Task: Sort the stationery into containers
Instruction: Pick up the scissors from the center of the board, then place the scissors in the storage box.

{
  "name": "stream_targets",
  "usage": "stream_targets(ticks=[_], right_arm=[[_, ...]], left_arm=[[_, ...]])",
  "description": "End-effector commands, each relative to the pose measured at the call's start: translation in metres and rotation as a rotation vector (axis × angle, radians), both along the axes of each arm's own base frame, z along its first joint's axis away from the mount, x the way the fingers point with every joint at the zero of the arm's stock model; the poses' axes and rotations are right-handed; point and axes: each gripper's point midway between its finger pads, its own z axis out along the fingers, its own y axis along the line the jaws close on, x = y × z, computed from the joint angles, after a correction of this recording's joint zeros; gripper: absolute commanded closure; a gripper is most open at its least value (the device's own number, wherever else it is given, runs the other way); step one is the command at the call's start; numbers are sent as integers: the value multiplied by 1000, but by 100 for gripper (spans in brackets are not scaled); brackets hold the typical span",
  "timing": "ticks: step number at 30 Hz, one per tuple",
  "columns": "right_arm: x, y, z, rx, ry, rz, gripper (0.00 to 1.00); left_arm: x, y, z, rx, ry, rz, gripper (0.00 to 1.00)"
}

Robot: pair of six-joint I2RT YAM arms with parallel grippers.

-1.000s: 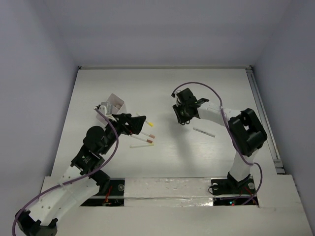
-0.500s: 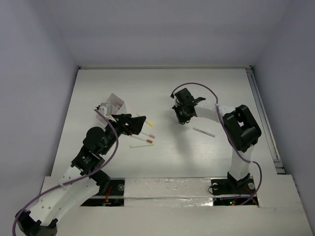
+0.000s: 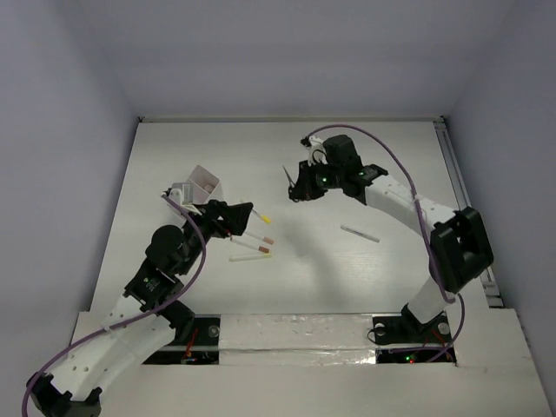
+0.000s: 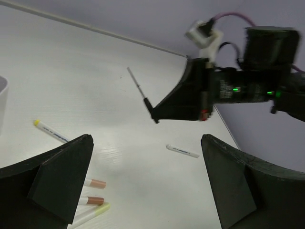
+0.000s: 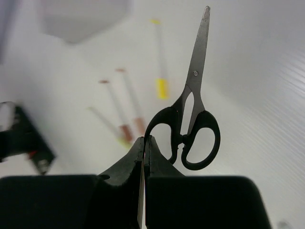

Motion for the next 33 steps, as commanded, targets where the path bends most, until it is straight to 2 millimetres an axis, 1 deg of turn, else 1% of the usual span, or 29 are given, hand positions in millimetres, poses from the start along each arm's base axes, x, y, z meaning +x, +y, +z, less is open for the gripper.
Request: stream_targets(ticks=[1, 2, 3, 4, 5, 6, 8, 9, 11, 12, 13, 14, 15, 16, 17, 18, 21, 22, 23, 26, 28, 30, 33], right_arm=[[-40, 50, 101, 368, -48, 281, 100], [-47, 57, 111, 400, -58, 325, 100], [-50, 59, 116, 421, -54, 349, 100], [-61, 64, 121, 451, -25, 396, 100], [-68, 71, 125, 472, -20, 428, 100], [-70, 78, 129, 494, -36, 458, 100], [-80, 90, 127, 489, -26, 496, 100], [-81, 95, 131, 489, -39, 507, 100], [-83, 103, 126, 476, -60, 522, 100], [-87, 107, 125, 472, -63, 531, 100], [-85, 107, 125, 466, -78, 525, 100], [-88, 111, 124, 462, -84, 527, 100], [-91, 113, 123, 459, -88, 534, 100], [-90, 112, 124, 457, -100, 532, 100], [-94, 114, 123, 454, -107, 533, 100], [-93, 114, 123, 453, -114, 533, 100], [-96, 119, 121, 439, -124, 534, 100], [-94, 119, 121, 435, -135, 530, 100], [-93, 119, 120, 433, -138, 528, 100], [-100, 126, 120, 432, -144, 551, 100], [-99, 125, 113, 409, -123, 542, 100], [-102, 128, 113, 408, -125, 548, 100], [-104, 132, 112, 406, -125, 555, 100]], left_arm=[[5, 17, 19, -71, -7, 103, 5], [6, 20, 18, -80, 4, 122, 5], [8, 25, 18, -88, 8, 157, 5], [10, 28, 17, -93, 10, 174, 5], [11, 30, 16, -107, 18, 191, 6], [13, 34, 17, -115, 19, 221, 6], [18, 37, 19, -125, 26, 244, 8], [19, 36, 26, -135, 18, 240, 9], [26, 36, 25, -117, 35, 255, 10], [27, 35, 27, -114, 43, 253, 12], [33, 34, 20, -96, 65, 259, 14], [35, 34, 17, -92, 74, 261, 15], [37, 29, 11, -84, 91, 241, 20], [40, 30, 7, -80, 102, 246, 23], [41, 28, 2, -74, 115, 241, 24], [43, 28, -3, -69, 128, 245, 26], [46, 27, -12, -57, 151, 252, 28], [47, 27, -15, -50, 160, 255, 28], [48, 27, -15, -49, 163, 256, 29], [51, 22, -17, -62, 162, 243, 34], [53, 18, -18, -66, 164, 230, 39], [54, 15, -21, -61, 169, 221, 43], [56, 10, -26, -61, 175, 205, 46]])
